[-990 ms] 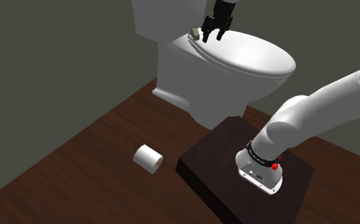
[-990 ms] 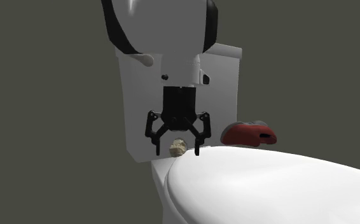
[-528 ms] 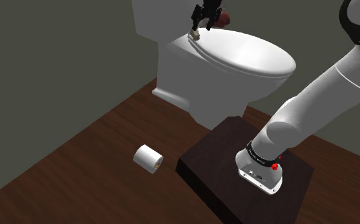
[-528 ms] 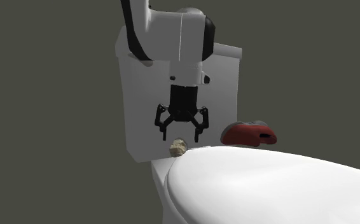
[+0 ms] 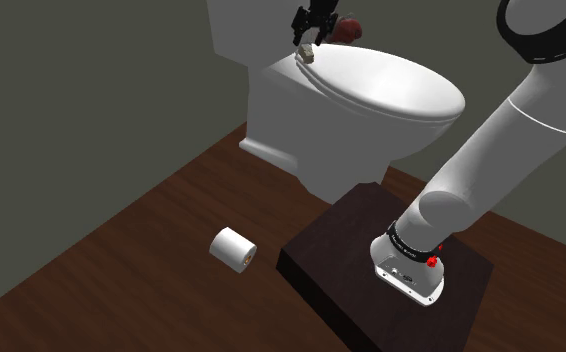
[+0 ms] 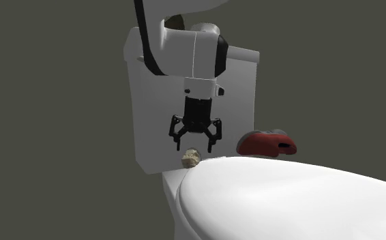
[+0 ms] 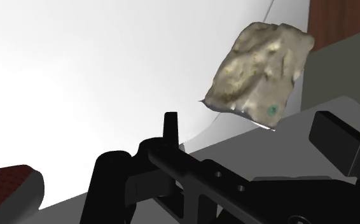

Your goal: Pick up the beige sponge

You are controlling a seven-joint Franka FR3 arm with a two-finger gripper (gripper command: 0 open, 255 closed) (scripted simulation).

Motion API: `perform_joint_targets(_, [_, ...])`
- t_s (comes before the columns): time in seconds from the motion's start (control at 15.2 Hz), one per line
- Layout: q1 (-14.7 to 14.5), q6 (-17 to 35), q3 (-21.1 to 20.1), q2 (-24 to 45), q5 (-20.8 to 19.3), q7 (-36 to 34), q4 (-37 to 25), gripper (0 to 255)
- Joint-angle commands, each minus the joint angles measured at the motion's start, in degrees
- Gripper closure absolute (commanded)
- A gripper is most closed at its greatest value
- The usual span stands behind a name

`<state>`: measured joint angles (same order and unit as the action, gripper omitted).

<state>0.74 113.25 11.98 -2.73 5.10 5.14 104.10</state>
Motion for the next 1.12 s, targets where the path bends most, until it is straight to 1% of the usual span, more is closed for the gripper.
perform_joint_targets(0.0, [0.0,1.6,0.0,0.0,0.0,0.1,1.6,0])
perform_joint_targets(0.2, [0.0,2.8,0.0,0.0,0.1,0.2,2.8,0])
perform_joint_targets(0.26, [-0.1,2.9,-0.1,0.0,0.1,0.1,2.8,255])
perform_joint_targets(0.86, [0.0,2.8,0.0,0.0,0.1,0.2,2.8,255])
perform_joint_targets(1.06, [0.0,0.5,0.0,-0.1,0.0,0.0,0.5,255])
